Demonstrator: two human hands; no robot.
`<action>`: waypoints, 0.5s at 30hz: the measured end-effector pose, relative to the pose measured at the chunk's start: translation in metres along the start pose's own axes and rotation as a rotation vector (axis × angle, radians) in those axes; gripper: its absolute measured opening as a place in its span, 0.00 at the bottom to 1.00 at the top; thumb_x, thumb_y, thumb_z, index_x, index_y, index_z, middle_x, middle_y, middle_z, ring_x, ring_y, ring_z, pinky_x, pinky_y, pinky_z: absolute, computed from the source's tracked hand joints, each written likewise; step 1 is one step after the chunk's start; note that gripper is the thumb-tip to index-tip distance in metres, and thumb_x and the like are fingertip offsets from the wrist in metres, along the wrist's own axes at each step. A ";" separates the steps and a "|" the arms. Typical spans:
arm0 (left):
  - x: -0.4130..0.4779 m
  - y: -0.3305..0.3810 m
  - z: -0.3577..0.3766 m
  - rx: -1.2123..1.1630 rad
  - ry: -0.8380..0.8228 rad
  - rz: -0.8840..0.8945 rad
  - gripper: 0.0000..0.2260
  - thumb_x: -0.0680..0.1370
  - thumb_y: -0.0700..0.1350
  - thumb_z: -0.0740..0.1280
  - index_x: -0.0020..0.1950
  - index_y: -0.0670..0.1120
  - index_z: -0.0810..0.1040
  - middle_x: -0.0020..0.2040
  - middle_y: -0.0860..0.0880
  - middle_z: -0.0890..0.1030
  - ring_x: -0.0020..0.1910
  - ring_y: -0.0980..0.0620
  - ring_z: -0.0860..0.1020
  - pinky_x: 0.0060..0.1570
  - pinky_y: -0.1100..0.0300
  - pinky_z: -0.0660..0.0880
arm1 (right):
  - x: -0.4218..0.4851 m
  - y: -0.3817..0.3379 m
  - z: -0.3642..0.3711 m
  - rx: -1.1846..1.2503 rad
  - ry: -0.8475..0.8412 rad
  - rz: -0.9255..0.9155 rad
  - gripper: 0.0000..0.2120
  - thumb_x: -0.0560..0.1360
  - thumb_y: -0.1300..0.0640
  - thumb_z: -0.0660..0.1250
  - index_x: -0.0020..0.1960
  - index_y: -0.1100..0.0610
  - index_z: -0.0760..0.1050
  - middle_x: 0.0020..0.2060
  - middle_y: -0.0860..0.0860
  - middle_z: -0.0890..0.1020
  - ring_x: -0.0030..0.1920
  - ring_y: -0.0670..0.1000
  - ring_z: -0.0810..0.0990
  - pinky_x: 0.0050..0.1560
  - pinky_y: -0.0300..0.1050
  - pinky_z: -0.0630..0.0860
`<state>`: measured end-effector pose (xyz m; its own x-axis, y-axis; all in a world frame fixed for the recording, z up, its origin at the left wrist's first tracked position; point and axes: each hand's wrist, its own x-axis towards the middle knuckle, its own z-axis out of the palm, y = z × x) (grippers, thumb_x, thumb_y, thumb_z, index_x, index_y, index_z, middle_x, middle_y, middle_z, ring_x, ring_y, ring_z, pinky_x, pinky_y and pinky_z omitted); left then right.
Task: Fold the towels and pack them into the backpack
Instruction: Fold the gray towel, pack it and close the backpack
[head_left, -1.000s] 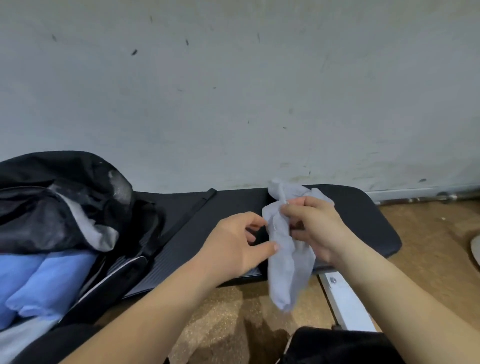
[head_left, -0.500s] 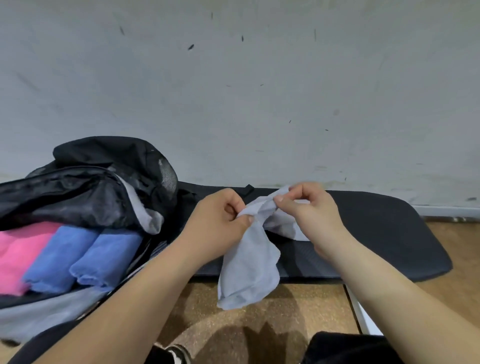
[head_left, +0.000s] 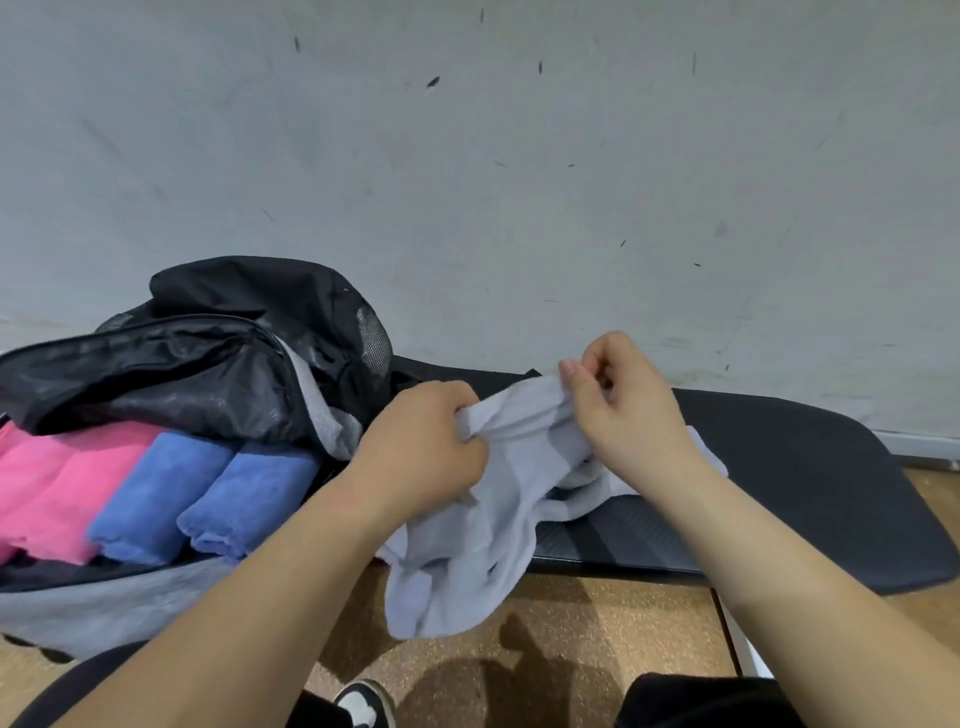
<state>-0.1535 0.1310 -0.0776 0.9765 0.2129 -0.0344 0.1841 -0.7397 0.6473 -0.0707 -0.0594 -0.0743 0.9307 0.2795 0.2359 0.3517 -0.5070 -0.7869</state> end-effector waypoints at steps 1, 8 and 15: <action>0.000 -0.002 -0.005 -0.014 -0.013 -0.026 0.05 0.71 0.40 0.66 0.42 0.50 0.79 0.37 0.53 0.81 0.38 0.55 0.78 0.35 0.59 0.73 | 0.004 0.005 -0.002 -0.019 0.031 0.046 0.12 0.82 0.53 0.67 0.46 0.59 0.71 0.33 0.48 0.73 0.31 0.42 0.69 0.34 0.33 0.68; 0.001 -0.035 -0.033 -0.005 0.059 -0.112 0.10 0.76 0.40 0.67 0.43 0.53 0.85 0.37 0.54 0.85 0.39 0.54 0.82 0.40 0.58 0.78 | 0.019 0.028 -0.019 -0.028 -0.014 0.175 0.12 0.79 0.43 0.70 0.49 0.52 0.79 0.42 0.46 0.80 0.43 0.42 0.77 0.42 0.37 0.70; -0.009 -0.039 -0.042 -0.323 0.152 -0.159 0.10 0.77 0.48 0.75 0.39 0.45 0.84 0.36 0.38 0.80 0.32 0.51 0.77 0.35 0.49 0.84 | 0.001 0.039 -0.004 0.012 0.038 0.162 0.15 0.79 0.47 0.71 0.39 0.56 0.80 0.27 0.39 0.77 0.32 0.42 0.73 0.37 0.40 0.66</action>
<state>-0.1742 0.1844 -0.0709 0.9064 0.4188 -0.0556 0.2627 -0.4559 0.8504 -0.0561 -0.0817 -0.1025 0.9784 0.1639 0.1262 0.1955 -0.5331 -0.8232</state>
